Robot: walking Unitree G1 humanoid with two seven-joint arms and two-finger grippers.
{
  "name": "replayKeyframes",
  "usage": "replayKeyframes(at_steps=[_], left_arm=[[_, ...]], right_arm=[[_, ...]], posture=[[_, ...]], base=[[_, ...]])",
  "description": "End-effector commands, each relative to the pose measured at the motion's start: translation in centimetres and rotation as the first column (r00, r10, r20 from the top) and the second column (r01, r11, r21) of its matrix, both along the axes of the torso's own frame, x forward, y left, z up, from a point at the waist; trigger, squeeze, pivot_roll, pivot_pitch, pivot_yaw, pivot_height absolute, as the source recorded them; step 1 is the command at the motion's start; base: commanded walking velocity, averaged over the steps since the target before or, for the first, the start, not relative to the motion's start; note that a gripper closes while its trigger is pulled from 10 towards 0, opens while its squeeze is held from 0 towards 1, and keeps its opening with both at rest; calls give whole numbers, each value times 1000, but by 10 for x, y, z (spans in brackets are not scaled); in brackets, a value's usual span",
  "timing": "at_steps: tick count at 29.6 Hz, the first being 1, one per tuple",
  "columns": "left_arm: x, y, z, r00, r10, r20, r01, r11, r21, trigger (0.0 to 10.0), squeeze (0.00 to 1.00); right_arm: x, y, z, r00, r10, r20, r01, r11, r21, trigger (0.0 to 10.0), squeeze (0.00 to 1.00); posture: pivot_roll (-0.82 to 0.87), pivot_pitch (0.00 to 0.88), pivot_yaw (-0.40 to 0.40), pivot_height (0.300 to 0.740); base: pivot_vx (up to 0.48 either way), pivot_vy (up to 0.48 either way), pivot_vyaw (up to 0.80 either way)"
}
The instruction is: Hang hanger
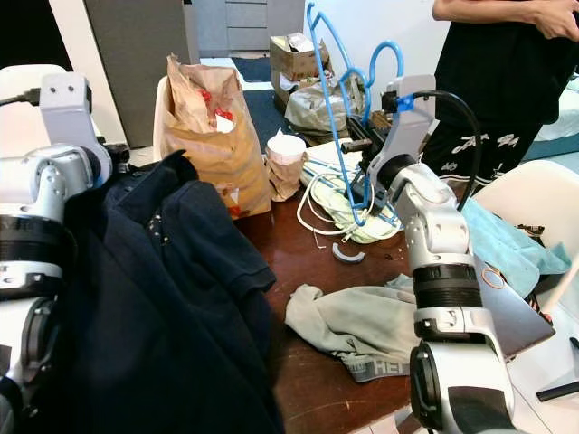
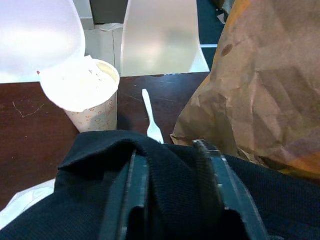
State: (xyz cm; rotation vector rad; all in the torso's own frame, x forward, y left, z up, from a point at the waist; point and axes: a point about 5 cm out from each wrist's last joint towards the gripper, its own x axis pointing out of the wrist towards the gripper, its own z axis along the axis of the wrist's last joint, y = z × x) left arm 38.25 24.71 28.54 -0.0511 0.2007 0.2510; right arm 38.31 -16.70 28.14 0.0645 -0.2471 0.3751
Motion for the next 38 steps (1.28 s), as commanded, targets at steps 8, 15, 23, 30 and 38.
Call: replayKeyframes(at_steps=[8,15,23,30,38], left_arm=[[-13,2,6,995,14,98,-6,996,-87,0,0],[-104,-51,143,557,-533,637,499,828,256,0,0],[-163,-52,197,308,-593,744,503,765,402,0,0],[-173,-82,155,202,-754,625,689,563,456,10000,0],[-167,-94,132,193,-789,583,778,485,400,10000,0]], right_arm=[[0,-5,8,1000,-20,18,20,1000,8,10000,0],[2,-5,8,1000,-24,18,23,999,45,10000,0],[7,7,8,1000,7,19,-9,997,81,10000,0],[8,15,11,999,39,27,-43,987,153,10000,0],[2,35,16,983,175,62,-183,967,177,10000,0]], posture=[[29,0,-62,740],[64,0,-59,740],[107,0,-67,740],[124,0,-61,740],[112,0,-46,740]], base=[[0,0,0],[0,0,0],[0,0,0],[-148,0,0],[-428,0,0]])
